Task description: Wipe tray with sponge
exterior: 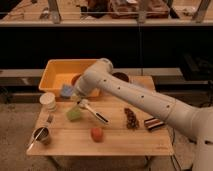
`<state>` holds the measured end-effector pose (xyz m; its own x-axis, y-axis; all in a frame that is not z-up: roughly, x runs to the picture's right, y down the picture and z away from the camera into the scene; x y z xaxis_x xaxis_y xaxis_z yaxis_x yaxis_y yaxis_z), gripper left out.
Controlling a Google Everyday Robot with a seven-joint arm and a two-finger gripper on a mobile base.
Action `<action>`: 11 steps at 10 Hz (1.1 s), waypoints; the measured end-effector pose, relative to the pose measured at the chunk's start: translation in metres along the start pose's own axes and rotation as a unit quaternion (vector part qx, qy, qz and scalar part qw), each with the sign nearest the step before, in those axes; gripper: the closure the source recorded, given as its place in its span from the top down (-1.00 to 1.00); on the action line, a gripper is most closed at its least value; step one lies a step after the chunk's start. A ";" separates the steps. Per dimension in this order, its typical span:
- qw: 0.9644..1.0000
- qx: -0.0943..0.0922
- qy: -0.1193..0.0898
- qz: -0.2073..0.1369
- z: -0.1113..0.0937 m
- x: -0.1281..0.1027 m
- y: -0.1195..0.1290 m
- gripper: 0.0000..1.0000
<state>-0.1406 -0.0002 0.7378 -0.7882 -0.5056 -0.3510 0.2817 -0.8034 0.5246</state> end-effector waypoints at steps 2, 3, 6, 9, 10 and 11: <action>1.000 -0.005 0.009 0.015 -0.009 -0.002 0.024 -0.60; 1.000 -0.005 0.010 0.016 -0.009 -0.001 0.025 -0.60; 1.000 -0.004 0.010 0.014 -0.008 0.000 0.023 -0.60; 0.999 -0.012 -0.008 0.046 -0.001 -0.007 0.032 -0.60; 0.998 -0.018 -0.016 0.059 0.008 -0.009 0.040 -0.60; 0.996 -0.026 -0.026 0.083 0.021 -0.012 0.057 -0.60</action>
<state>-0.1269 -0.0335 0.7879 -0.7551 -0.6172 -0.2209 0.4380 -0.7258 0.5305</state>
